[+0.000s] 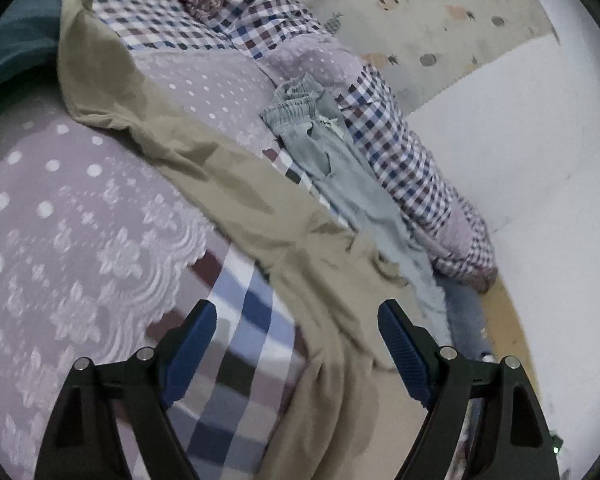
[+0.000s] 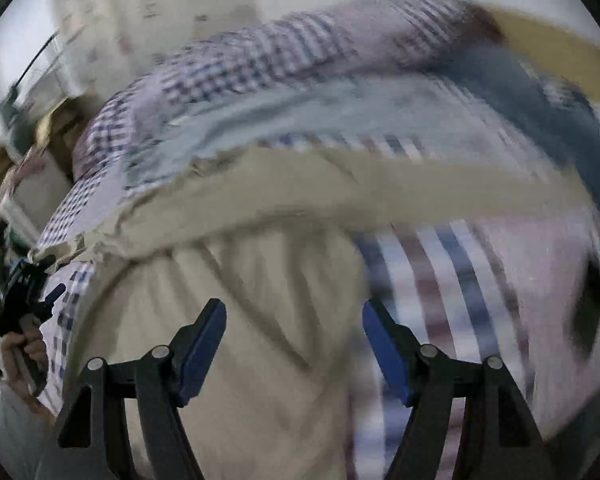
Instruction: Fold clothes
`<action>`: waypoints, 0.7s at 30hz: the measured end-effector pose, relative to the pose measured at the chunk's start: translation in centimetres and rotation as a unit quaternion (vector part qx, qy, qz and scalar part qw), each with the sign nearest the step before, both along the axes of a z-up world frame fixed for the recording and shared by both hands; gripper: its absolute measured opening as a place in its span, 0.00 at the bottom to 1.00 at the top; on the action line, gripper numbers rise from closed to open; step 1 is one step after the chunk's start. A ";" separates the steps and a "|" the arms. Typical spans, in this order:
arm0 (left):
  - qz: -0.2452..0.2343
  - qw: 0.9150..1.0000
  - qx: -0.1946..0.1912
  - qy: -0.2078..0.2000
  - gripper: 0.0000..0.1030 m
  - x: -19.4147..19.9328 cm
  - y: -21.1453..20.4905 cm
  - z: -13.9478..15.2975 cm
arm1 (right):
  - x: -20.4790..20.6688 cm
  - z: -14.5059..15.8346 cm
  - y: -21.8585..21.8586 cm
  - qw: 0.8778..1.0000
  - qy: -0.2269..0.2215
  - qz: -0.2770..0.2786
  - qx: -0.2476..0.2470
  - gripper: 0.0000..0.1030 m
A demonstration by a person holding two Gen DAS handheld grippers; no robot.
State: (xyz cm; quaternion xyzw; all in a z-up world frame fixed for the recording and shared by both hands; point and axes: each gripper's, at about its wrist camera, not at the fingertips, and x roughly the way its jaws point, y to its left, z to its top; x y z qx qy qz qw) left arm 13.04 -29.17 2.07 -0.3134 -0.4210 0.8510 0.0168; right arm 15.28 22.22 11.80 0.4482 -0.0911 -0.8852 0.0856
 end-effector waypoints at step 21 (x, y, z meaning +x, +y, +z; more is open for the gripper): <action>0.025 0.991 -0.131 -0.013 0.83 15.4 7.6 2.0 | 12.5 -10.8 -6.2 0.979 -0.029 0.134 0.152 0.05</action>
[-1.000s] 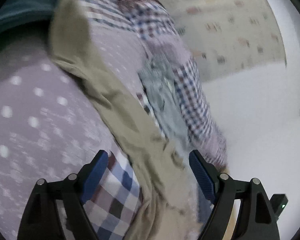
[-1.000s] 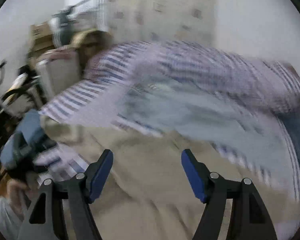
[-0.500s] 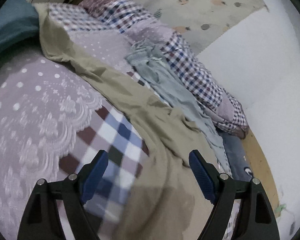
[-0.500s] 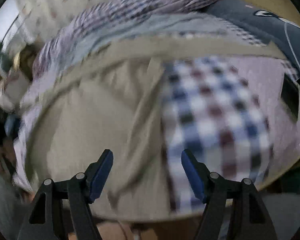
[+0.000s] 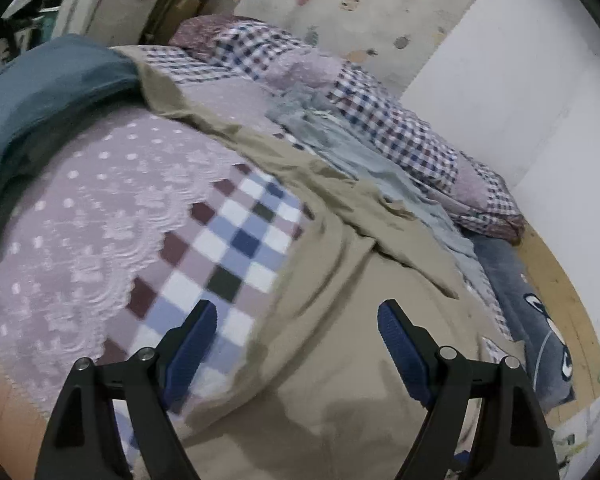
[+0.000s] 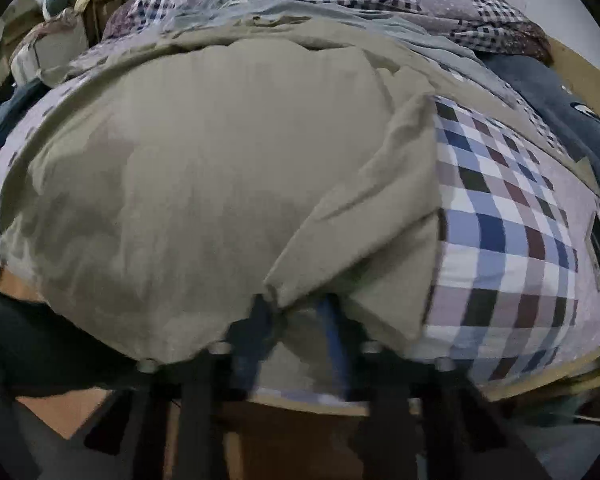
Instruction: Fold clothes
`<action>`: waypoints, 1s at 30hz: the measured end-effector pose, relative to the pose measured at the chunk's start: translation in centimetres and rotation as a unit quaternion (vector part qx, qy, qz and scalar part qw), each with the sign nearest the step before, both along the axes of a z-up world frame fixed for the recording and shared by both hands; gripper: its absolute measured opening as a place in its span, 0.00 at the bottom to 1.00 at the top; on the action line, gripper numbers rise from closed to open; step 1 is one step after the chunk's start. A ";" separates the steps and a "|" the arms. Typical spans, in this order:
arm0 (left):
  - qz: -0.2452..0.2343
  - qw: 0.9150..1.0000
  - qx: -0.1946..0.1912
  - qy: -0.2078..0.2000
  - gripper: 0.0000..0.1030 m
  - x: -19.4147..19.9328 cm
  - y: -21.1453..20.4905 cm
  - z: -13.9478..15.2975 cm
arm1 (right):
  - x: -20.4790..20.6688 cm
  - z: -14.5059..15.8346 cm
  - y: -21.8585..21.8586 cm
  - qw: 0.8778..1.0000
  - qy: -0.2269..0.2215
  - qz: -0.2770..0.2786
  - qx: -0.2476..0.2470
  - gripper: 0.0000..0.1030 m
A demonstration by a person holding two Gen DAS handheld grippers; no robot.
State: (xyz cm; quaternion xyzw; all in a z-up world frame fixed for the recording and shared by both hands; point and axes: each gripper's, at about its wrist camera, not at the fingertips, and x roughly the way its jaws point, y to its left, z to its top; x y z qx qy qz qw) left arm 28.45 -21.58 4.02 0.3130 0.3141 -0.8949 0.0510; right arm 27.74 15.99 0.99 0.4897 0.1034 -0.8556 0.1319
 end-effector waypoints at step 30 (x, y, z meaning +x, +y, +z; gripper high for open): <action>0.022 0.987 -0.054 -0.149 0.83 2.2 -1.1 -2.2 | -2.9 0.4 19.1 0.977 -0.084 -0.122 -0.155 0.42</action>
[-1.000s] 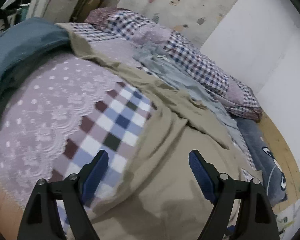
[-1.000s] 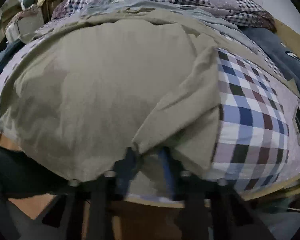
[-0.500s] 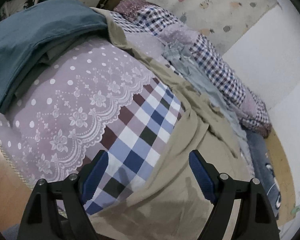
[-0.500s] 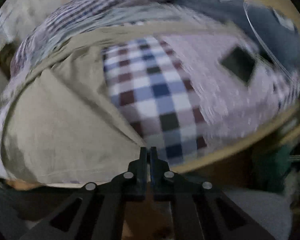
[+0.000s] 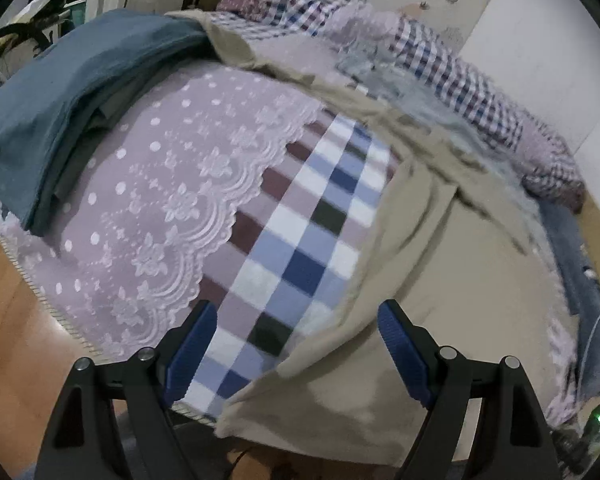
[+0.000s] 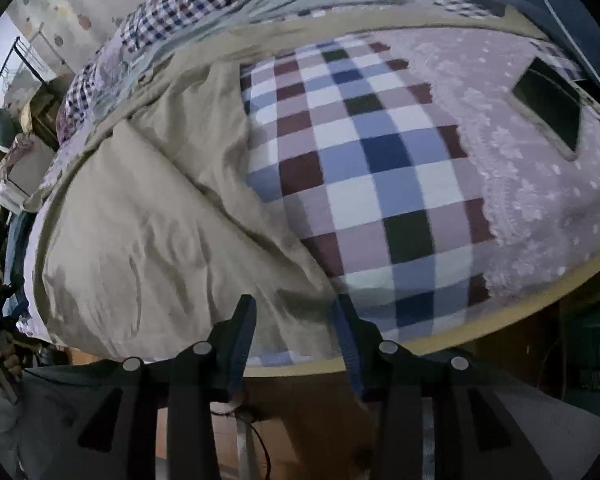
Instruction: Fold clothes
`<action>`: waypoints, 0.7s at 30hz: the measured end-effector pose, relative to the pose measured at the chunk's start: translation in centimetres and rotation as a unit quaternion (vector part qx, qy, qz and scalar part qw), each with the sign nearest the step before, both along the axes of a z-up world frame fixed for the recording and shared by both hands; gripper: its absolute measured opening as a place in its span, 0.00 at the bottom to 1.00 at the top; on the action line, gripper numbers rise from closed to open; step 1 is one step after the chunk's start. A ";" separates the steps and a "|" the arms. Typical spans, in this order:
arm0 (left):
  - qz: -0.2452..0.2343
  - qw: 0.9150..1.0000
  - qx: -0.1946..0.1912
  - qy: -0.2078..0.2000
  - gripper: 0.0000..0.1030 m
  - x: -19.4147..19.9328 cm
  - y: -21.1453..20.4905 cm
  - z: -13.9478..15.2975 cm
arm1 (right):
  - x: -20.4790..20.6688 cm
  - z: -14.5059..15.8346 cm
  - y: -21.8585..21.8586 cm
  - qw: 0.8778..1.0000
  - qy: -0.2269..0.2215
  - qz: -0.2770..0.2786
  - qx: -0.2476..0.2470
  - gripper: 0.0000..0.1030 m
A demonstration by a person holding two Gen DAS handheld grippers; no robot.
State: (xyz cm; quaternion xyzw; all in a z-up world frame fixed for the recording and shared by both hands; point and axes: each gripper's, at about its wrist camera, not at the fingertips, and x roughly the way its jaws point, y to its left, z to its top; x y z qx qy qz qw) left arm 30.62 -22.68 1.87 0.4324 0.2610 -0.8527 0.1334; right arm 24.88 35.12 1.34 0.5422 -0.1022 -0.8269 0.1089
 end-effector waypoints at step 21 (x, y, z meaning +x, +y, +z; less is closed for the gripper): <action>-0.073 0.993 0.042 -0.079 0.02 0.9 2.0 -2.0 | 5.2 2.6 -2.4 0.990 0.022 0.099 0.096 0.01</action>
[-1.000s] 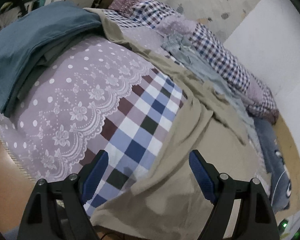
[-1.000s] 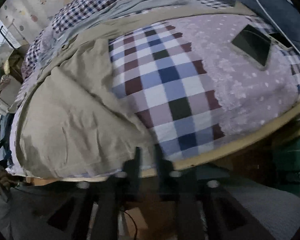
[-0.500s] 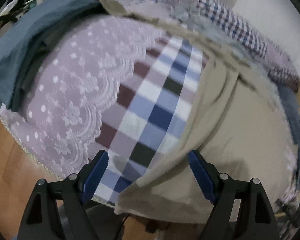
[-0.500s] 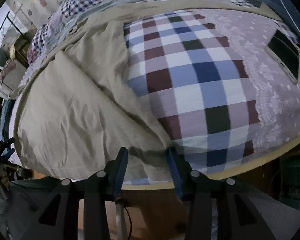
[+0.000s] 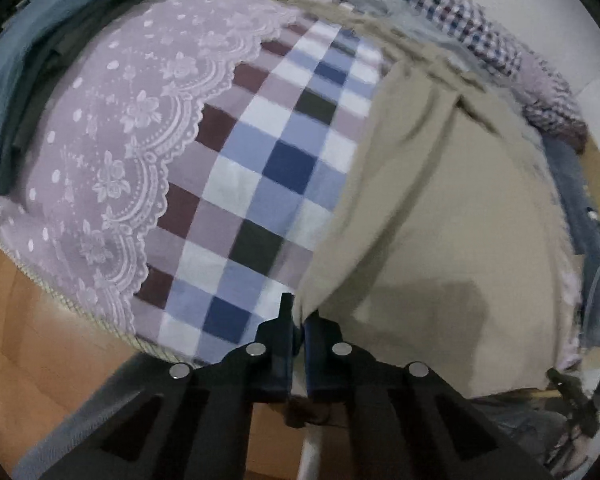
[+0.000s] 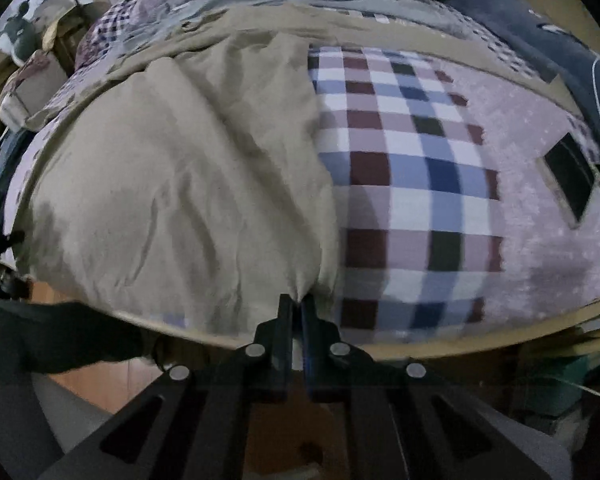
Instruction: Fold clothes
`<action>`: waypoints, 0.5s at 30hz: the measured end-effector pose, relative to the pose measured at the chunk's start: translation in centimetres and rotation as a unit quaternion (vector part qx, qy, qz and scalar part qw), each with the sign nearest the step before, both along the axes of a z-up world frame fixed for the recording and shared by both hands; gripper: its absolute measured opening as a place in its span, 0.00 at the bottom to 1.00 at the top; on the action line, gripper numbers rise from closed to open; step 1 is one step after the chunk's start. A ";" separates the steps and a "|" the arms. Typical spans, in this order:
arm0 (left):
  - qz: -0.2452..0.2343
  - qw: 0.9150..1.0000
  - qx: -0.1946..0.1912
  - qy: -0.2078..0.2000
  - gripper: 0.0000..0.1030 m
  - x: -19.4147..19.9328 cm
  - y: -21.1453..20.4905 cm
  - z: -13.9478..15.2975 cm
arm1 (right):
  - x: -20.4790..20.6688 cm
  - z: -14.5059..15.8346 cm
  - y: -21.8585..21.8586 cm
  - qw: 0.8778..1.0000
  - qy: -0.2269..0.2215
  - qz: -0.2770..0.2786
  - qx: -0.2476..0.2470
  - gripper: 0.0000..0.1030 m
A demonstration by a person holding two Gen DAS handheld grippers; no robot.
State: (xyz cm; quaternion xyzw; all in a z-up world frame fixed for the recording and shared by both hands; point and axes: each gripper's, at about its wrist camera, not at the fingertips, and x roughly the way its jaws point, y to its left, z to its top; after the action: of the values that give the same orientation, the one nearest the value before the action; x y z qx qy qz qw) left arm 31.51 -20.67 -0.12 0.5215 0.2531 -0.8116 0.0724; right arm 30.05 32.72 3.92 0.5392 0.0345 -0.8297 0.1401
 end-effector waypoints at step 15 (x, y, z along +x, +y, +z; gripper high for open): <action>0.057 0.991 0.102 0.060 0.01 5.5 -4.0 2.8 | 1.7 6.1 4.4 0.999 0.023 -0.010 -0.030 0.04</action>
State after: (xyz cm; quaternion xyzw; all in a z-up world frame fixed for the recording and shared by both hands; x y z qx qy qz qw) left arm 37.04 -24.70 2.68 0.4616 0.3679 -0.8057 0.0492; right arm 31.79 37.11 10.07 0.5161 0.0071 -0.8437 0.1473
